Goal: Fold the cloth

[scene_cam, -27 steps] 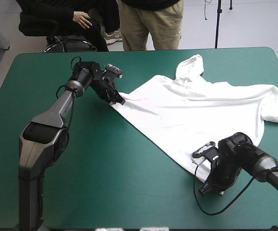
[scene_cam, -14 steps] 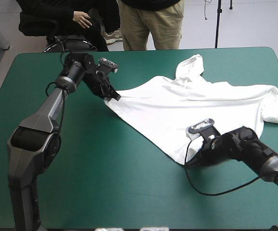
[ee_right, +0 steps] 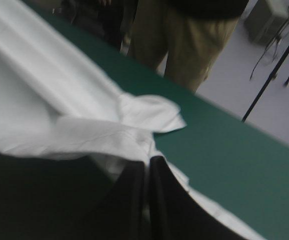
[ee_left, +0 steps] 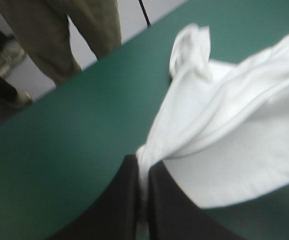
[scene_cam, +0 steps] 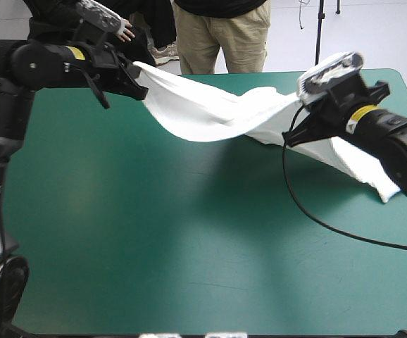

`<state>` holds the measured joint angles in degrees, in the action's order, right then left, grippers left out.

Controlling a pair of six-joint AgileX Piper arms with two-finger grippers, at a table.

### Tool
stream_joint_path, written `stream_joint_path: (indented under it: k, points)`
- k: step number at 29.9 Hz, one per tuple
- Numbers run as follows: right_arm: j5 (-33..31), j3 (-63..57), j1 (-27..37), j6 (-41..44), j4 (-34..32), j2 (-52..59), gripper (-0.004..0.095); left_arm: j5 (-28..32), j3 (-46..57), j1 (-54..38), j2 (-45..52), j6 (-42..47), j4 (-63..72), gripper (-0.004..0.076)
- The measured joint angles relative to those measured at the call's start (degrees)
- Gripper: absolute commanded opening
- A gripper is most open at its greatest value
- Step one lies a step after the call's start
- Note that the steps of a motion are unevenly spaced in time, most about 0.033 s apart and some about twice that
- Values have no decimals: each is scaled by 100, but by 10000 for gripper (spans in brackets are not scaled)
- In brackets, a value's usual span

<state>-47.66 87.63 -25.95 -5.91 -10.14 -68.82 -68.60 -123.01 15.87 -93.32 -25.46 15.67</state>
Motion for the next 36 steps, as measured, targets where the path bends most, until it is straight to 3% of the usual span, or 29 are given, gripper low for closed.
stream_joint_path:
  k: [9, 17, 27, 32, 36]
  points:
    - [-159, 2673, 0, -921, 48, 35, -13, 1280, -595, 0, 1274, -247, 201, -17]
    - [-752, 4528, 0, -1457, 109, 55, -13, 2119, -1611, 0, 1454, -451, 523, -17]
    - [-1367, 5072, 0, -1380, -349, -156, -13, 2398, -1641, 0, 1380, -88, 130, -17]
    - [-1668, 5072, 0, -1313, -367, -912, -13, 2548, -1227, 0, 970, 454, -488, -17]
    - [-1404, 5044, 0, -1147, -647, -1789, -18, 3083, -906, 0, 383, 711, -845, -17]
